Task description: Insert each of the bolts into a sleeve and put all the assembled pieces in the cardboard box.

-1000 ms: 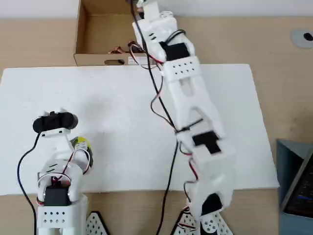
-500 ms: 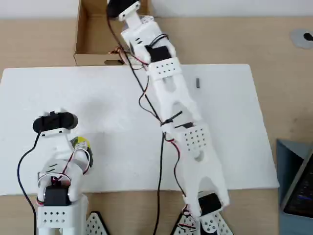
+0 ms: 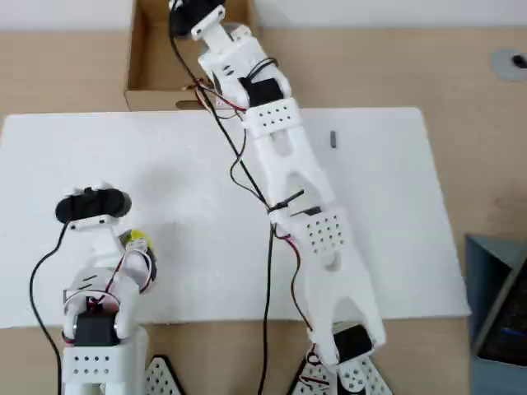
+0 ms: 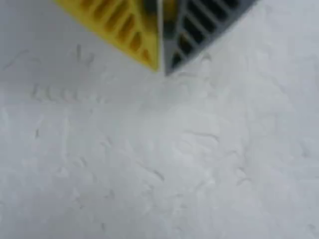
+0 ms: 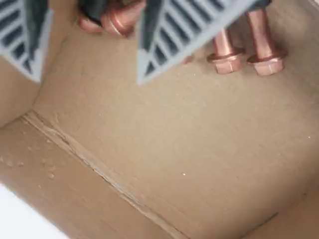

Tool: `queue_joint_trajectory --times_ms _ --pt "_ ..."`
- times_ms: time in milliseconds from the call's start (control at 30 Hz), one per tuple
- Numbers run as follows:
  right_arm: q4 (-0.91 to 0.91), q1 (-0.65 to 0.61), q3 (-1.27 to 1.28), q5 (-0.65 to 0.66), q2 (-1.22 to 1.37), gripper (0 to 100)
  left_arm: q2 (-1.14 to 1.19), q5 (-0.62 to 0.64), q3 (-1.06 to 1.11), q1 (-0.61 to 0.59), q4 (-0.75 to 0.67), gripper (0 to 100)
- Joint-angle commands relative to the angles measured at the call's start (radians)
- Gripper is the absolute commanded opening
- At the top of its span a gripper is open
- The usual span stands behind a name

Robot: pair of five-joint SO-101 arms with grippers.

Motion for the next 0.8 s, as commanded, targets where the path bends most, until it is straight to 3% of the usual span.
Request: queue_joint_trajectory --times_ms 0,267,467,767 --pt "0.003 -0.005 -0.084 0.006 -0.022 14.6 -0.008 -0.003 -0.009 -0.006 -0.008 0" --pt "0.008 -0.001 -0.114 0.008 -0.03 14.5 -0.008 -0.003 -0.009 -0.006 -0.008 0" --pt "0.157 0.019 -0.24 0.005 -0.041 0.3 -0.008 -0.003 -0.009 -0.006 -0.008 0" --pt "0.393 0.071 -0.47 -0.009 -0.042 0.9 -0.008 -0.003 -0.009 -0.006 -0.008 0"
